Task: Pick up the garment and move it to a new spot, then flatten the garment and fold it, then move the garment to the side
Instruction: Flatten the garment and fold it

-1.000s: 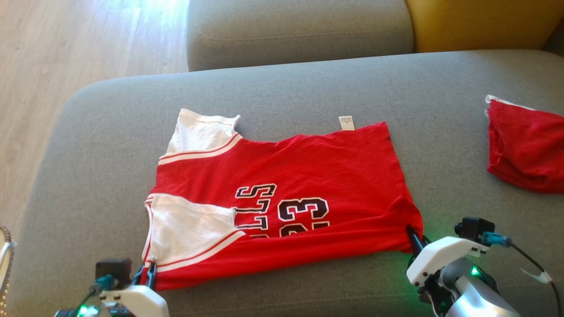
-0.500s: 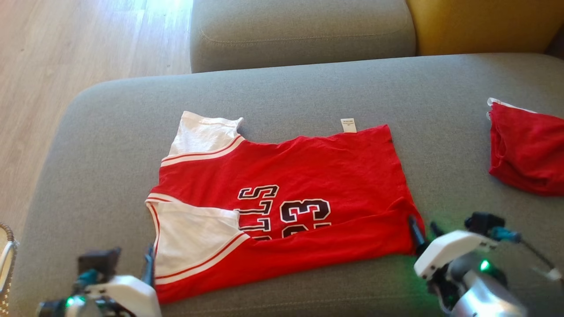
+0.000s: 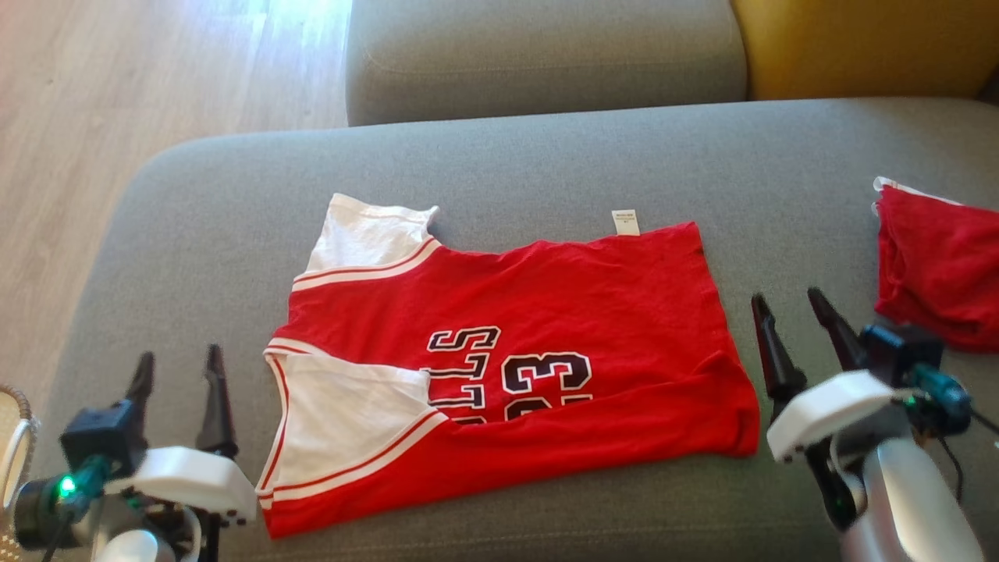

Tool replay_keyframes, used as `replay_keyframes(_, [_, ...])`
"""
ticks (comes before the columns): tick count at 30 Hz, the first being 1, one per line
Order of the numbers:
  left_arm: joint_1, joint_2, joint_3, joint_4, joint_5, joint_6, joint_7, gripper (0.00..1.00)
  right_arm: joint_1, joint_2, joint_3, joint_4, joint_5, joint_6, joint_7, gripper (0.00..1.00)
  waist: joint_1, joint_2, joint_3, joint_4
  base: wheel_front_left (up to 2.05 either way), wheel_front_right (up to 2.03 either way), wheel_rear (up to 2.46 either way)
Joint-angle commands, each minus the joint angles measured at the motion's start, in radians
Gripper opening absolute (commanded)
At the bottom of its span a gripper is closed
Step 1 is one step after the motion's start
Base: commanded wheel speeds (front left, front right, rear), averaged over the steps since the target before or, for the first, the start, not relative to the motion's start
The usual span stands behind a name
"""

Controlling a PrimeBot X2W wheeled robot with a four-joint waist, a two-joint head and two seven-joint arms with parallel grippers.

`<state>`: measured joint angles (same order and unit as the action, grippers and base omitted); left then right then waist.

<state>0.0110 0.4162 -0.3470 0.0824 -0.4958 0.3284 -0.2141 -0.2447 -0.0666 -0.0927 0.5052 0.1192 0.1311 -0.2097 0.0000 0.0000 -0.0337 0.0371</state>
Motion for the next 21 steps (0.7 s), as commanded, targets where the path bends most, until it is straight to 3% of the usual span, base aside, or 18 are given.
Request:
replay_keyframes(1, [-0.069, 0.034, 0.034, -0.023, 0.010, -0.007, 0.000, 1.00, -0.013, 0.007, 0.017, -0.070, -0.013, 0.000, 0.016, 1.00, 0.0000, 0.0000, 0.008, -0.002, 0.00, 0.00, 0.00])
replay_keyframes(6, [-0.149, 0.071, 0.016, -0.008, 0.011, -0.058, 0.054, 1.00, 0.028, 0.015, 0.024, -0.263, -0.032, 0.000, 0.105, 1.00, 0.0000, 0.0000, 0.065, -0.020, 0.00, 0.00, 0.00])
replay_keyframes(15, [-0.462, 0.161, -0.018, 0.093, -0.034, -0.257, 0.247, 1.00, -0.064, 0.016, 0.099, -0.441, -0.034, 0.000, 0.187, 1.00, 0.0000, 0.0000, 0.240, -0.082, 0.00, 0.00, 0.00])
replay_keyframes(21, [-0.684, 0.167, -0.037, 0.261, -0.126, -0.396, 0.417, 1.00, -0.130, 0.016, 0.132, -0.479, -0.026, 0.000, 0.195, 1.00, 0.0000, 0.0000, 0.336, -0.120, 0.00, 0.00, 0.00])
